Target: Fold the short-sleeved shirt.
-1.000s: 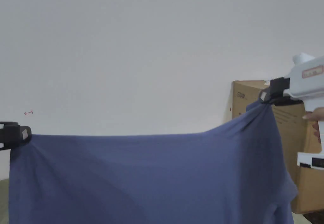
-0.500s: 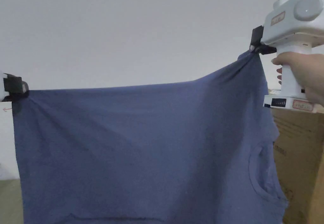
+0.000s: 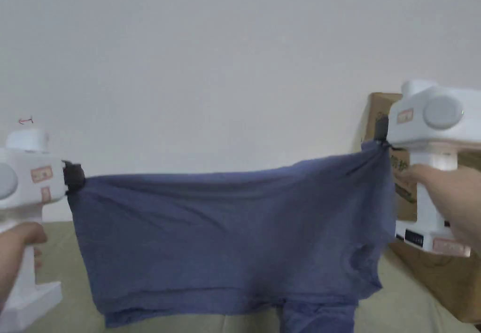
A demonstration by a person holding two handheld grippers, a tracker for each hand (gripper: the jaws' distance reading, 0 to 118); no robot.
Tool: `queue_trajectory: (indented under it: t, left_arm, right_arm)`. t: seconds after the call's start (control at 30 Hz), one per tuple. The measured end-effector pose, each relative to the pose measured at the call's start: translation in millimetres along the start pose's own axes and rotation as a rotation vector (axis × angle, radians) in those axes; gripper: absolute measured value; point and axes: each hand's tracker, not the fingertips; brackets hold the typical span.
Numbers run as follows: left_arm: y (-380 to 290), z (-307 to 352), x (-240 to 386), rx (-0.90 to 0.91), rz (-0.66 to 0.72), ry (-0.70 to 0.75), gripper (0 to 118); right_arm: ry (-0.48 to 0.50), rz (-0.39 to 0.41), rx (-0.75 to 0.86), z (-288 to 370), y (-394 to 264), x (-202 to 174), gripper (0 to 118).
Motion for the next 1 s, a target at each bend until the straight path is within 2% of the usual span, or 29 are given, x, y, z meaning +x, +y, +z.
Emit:
queue_trajectory:
  t: [0.13,0.23,0.37,0.5,0.6,0.7,0.8,0.87,1.0]
  left_arm:
    - [-146,-8,-18,-0.35,0.029,0.04,1]
    - [-248,26,-36,-0.479,0.001,-0.013,1]
    - [-335,83,-69,-0.648,0.068,0.024,1]
    - [-357,151,-86,-0.647,0.085,0.0,1]
    - [-358,183,-97,-0.648,0.118,-0.016,1]
    - [-360,212,-97,-0.697,0.06,-0.033,1]
    - [-364,233,-92,-0.726,-0.046,-0.065,1]
    - [-365,242,-90,-0.724,-0.048,-0.066,1]
    - [-366,252,-89,-0.701,0.021,-0.057,1]
  right_arm:
    - [-0.042,-0.063,-0.356,-25,-181,24,2]
    - [-0.051,-0.075,-0.571,2,-310,45,2]
    - [-0.068,-0.079,-0.731,62,-411,82,2]
    - [-0.091,-0.107,-0.654,137,-435,110,2]
    - [-0.027,-0.121,-0.784,168,-442,123,2]
    - [-0.025,-0.058,-0.815,192,-441,125,2]
    - [-0.013,0.045,-0.868,202,-443,125,2]
    - [-0.01,0.107,-0.88,208,-447,123,2]
    - [-0.007,0.124,-0.852,216,-456,118,3]
